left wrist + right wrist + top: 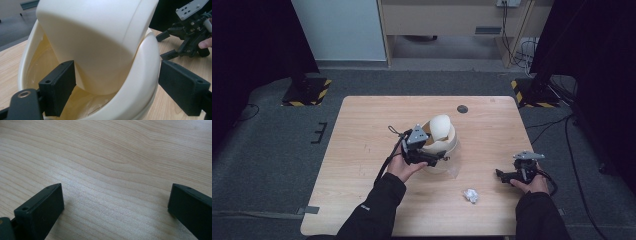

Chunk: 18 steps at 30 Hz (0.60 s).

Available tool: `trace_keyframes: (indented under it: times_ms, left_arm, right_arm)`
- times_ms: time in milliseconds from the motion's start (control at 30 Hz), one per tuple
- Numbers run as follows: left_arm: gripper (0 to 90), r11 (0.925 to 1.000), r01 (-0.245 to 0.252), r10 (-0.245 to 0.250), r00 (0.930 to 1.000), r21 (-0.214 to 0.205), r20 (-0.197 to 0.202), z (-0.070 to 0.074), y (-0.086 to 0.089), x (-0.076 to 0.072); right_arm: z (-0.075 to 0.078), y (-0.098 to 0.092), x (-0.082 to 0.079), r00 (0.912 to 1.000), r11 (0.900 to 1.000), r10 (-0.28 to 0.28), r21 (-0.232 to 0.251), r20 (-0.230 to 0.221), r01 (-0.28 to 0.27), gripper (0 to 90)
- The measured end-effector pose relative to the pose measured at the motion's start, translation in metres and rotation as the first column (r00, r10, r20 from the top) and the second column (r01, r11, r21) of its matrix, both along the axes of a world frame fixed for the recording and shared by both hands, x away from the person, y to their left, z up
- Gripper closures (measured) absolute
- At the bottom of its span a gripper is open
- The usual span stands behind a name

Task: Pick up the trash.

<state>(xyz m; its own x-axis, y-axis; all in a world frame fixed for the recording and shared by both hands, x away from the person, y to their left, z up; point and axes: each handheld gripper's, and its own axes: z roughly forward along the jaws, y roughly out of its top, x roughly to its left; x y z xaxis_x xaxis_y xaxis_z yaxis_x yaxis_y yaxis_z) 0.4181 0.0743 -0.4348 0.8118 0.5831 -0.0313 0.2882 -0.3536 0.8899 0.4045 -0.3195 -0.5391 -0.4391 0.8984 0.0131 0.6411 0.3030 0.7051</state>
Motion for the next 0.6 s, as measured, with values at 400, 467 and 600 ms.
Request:
trace_keyframes:
  times_ms: [400,467,600]
  left_arm:
    - [14.1,1.0000,0.001,-0.001,0.9999,0.008,0.017,0.006,0.005,-0.004]
    - [14.2,1.0000,0.001,-0.001,0.9997,0.009,0.024,0.009,0.009,-0.007]
    - [14.3,1.0000,-0.008,0.008,0.9995,-0.005,0.032,0.013,0.017,-0.013]
  right_arm:
    - [0.000,0.000,0.000,1.0000,1.0000,0.000,0.000,0.000,0.000,0.7]
    - [0.000,0.000,0.000,1.0000,1.0000,0.000,0.000,0.000,0.000,0.7]
    - [0.000,0.000,0.000,1.0000,1.0000,0.000,0.000,0.000,0.000,0.7]
